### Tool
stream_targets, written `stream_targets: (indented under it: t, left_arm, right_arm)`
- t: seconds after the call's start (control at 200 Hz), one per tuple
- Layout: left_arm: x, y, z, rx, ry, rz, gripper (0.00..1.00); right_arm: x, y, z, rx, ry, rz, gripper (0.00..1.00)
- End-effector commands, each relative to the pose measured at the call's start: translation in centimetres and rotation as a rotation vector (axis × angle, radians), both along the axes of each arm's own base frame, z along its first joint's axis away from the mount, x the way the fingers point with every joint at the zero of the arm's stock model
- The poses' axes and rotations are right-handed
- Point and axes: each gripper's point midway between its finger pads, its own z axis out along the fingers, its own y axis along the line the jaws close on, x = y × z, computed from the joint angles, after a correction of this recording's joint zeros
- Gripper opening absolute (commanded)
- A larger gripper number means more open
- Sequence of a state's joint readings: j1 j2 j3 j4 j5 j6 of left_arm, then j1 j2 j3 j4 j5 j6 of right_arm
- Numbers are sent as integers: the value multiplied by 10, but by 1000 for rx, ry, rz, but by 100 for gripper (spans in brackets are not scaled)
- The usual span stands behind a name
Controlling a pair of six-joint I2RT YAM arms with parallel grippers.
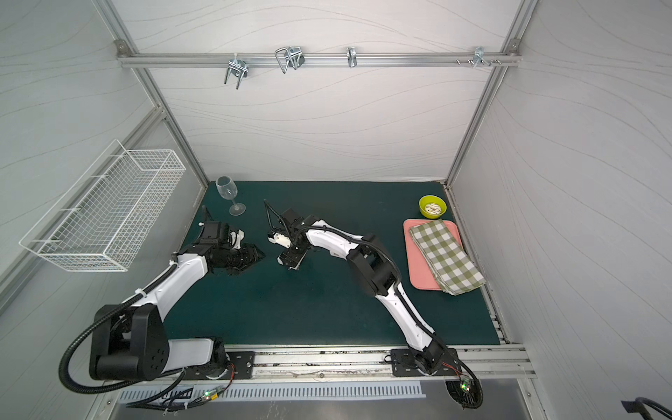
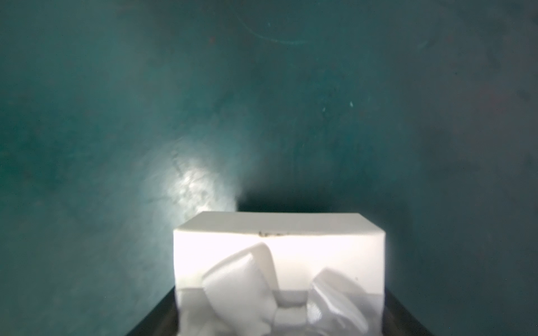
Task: Take the necklace out of the lift-off lid jewelry box
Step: Pick up the jewelry box from the center of the board, then open the lid on the jewelry box.
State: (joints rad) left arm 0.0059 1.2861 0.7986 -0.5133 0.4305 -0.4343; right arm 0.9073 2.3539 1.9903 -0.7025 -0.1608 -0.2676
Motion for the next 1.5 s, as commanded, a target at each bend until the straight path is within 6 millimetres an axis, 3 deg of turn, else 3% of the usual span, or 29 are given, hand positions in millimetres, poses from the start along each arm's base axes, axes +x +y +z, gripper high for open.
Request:
stream_targets:
  t: [0.0, 0.225, 0.57, 0.765, 0.9, 1.025, 1.225, 1.495]
  left_arm:
    - [-6, -2, 16, 1, -71, -39, 60]
    - [-21, -31, 58, 24, -277, -176, 59]
    - [-74, -135, 105, 124, -885, -557, 66]
    - [-114, -193, 100, 152, -1156, -824, 74]
    - [-118, -218, 97, 165, -1180, -908, 76]
    - [-116, -238, 114, 96, -1250, -897, 77]
    - [-108, -257, 131, 39, -1288, -863, 79]
    - [-112, -277, 136, -57, -1289, -908, 77]
  right_arm:
    - [-8, -3, 56, 98, 8, -61, 60]
    - [-37, -50, 94, 147, 100, -251, 59]
    - [-92, -164, 123, 240, 334, -561, 60]
    - [-117, -207, 140, 317, 455, -656, 60]
    - [-124, -218, 159, 391, 490, -679, 60]
    - [-128, -219, 168, 418, 504, -679, 60]
    - [-132, -215, 166, 434, 559, -668, 60]
    - [-132, -210, 163, 454, 580, -664, 60]
